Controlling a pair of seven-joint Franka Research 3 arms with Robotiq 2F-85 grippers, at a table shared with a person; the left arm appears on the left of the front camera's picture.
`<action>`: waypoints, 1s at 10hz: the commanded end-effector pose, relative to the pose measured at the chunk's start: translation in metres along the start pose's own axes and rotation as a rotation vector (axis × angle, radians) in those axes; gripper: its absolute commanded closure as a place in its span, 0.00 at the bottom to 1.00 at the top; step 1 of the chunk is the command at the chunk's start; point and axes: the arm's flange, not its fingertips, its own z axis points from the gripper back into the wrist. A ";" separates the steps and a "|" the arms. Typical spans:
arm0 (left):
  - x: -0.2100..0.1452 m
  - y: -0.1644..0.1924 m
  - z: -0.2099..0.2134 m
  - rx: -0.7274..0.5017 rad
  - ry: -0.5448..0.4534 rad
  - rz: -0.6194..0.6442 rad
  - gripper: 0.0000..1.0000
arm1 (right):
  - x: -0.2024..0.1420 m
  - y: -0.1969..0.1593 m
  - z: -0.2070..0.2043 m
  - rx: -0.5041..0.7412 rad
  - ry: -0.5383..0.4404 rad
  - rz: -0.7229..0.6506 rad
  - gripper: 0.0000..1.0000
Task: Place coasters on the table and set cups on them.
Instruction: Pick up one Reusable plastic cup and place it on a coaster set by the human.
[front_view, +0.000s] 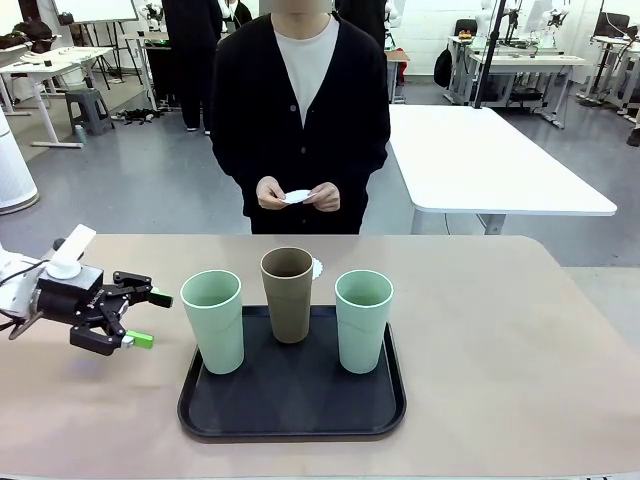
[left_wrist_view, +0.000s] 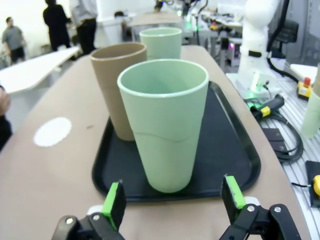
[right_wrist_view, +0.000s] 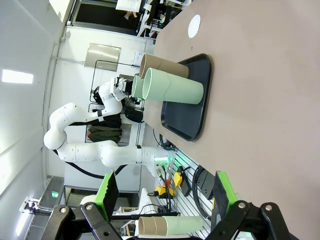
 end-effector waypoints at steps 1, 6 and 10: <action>-0.011 0.009 -0.018 0.000 -0.054 -0.037 0.00 | 0.001 0.000 0.000 0.010 -0.008 0.011 0.00; -0.015 0.017 -0.043 -0.021 -0.099 -0.063 0.00 | 0.001 0.000 0.000 0.010 -0.008 0.011 0.00; -0.016 0.026 -0.054 -0.032 -0.112 -0.051 0.00 | 0.001 0.000 0.000 0.010 -0.008 0.011 0.00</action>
